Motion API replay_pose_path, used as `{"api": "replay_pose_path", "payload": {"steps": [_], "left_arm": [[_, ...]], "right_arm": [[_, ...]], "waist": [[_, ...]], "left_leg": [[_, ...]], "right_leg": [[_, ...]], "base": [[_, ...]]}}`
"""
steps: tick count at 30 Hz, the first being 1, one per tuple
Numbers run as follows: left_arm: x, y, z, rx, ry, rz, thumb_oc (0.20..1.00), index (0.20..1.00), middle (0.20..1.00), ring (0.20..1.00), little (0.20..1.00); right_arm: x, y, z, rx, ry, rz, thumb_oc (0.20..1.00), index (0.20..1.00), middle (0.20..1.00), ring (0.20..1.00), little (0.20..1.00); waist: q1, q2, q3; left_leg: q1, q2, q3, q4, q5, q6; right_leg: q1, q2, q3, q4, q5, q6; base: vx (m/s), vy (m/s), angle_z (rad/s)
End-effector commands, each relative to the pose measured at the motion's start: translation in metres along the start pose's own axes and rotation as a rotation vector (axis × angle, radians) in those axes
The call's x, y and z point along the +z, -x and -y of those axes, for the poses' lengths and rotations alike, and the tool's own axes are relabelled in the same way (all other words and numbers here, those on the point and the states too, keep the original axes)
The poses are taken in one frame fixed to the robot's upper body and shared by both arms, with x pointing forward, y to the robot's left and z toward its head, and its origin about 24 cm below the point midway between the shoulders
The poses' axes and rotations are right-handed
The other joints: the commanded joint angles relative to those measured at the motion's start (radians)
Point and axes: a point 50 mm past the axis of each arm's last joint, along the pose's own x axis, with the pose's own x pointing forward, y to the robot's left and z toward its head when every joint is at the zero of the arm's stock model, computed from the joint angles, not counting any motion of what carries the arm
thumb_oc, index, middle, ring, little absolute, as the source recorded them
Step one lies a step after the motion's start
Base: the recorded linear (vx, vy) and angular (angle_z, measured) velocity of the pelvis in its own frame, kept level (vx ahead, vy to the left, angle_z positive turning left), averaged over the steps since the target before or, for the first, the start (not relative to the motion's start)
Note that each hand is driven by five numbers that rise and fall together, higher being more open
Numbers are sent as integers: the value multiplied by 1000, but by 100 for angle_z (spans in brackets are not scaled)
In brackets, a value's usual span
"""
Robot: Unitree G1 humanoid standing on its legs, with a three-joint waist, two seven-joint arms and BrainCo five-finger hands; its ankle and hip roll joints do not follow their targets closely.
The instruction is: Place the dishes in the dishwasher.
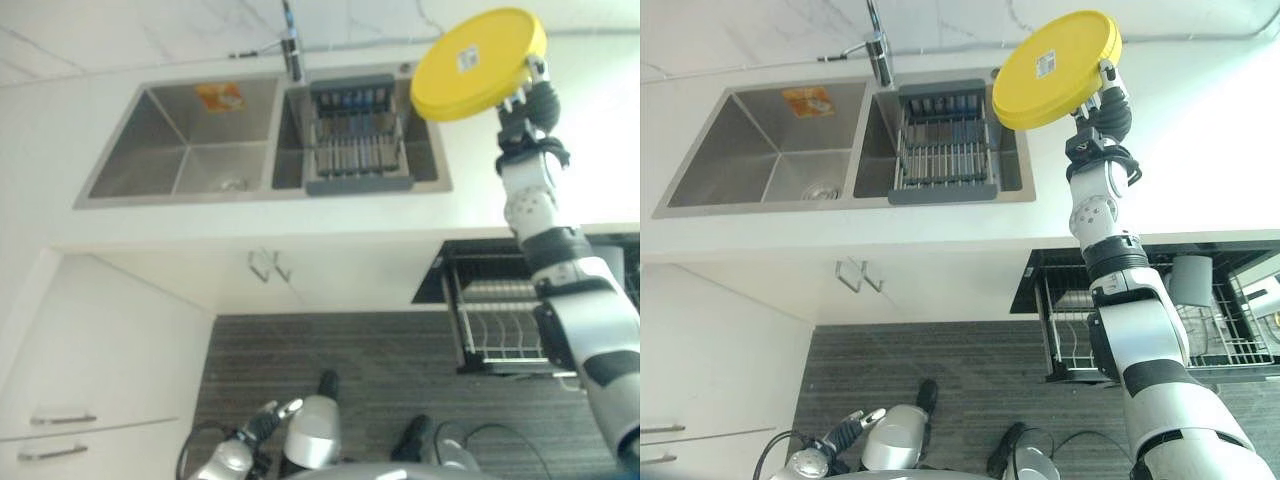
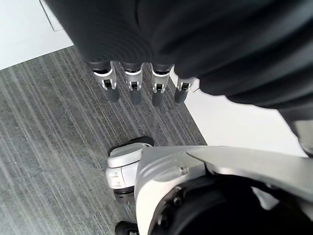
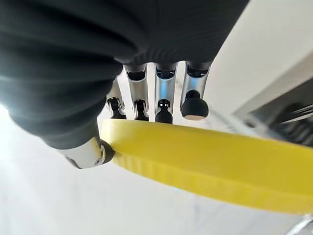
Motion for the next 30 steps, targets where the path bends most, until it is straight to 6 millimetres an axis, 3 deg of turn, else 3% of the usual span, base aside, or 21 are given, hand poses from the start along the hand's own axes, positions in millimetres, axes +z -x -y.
{"api": "replay_pose_path", "payload": {"steps": [1, 5, 13, 20, 30], "left_arm": [[-9, 2, 18, -66, -30, -29, 1000, 1000, 1000, 1000, 1000], [-15, 2, 21, -61, 6, -60, 1000, 1000, 1000, 1000, 1000], [-30, 1, 17, -34, 52, -185, 1000, 1000, 1000, 1000, 1000], [-29, -2, 12, -36, 59, -219, 1000, 1000, 1000, 1000, 1000], [-19, -5, 13, -55, 55, -199, 1000, 1000, 1000, 1000, 1000]], "right_arm": [[46, -3, -39, 140, -134, 211, 200, 200, 200, 200, 200], [47, 3, -38, 139, -176, 227, 200, 200, 200, 200, 200], [28, 44, -34, 171, -284, 207, 200, 200, 200, 200, 200], [15, 71, -21, 167, -282, 165, 200, 200, 200, 200, 200], [9, 97, 7, 147, -286, 112, 200, 200, 200, 200, 200]], "waist": [[18, -48, -35], [1, -54, -61], [-116, -72, -128], [-212, -73, -141], [-287, -77, -136]], "left_leg": [[-26, 35, 23, 30, -46, -31], [-4, 40, 45, 9, -46, -35], [47, 61, 154, -25, -43, -38], [72, 75, 241, -20, -56, -36], [80, 90, 293, 1, -74, -29]], "right_leg": [[39, -41, 34, -47, -33, 23], [52, -33, 36, -72, -26, 27], [55, -17, 90, -137, 10, 39], [39, -20, 134, -140, 19, 46], [22, -12, 176, -87, -17, 33]], "base": [[-50, -138, -22], [-74, -127, -18], [-114, -122, -39], [-58, -68, -40], [-32, -42, -27]]}}
